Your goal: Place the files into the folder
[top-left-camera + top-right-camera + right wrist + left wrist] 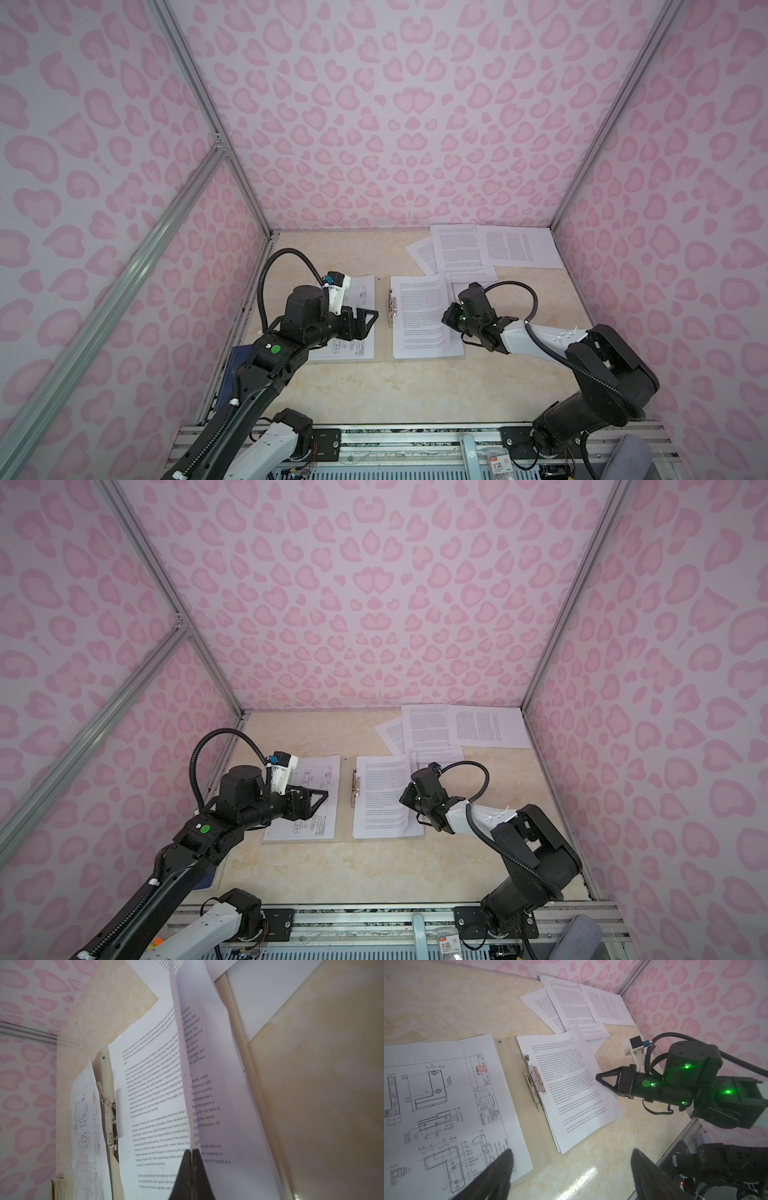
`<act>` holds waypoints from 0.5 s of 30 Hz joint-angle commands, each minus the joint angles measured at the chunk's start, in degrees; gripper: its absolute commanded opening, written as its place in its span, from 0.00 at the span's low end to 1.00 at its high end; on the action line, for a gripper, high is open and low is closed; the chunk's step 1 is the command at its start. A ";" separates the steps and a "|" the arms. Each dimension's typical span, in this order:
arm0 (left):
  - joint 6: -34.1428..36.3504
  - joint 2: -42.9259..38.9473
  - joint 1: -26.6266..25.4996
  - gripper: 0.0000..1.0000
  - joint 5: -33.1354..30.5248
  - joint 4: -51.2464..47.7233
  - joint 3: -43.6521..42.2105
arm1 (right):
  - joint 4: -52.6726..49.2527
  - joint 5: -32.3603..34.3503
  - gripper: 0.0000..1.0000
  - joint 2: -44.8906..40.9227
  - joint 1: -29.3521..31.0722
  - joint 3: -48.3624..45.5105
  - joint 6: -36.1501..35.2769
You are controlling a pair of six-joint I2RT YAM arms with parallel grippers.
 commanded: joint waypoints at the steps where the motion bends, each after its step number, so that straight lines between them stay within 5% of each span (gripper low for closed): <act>1: 0.71 -0.26 0.02 0.90 -0.02 0.79 -0.14 | 1.05 0.16 0.01 0.21 0.02 -0.61 0.09; 4: 0.64 -0.21 0.04 0.89 -0.11 0.81 -0.10 | 0.81 0.69 0.09 0.04 0.01 -0.82 0.28; 15: 0.50 0.05 0.02 0.89 -0.28 0.87 -0.02 | -5.24 5.38 0.72 -2.70 -0.08 -1.35 0.18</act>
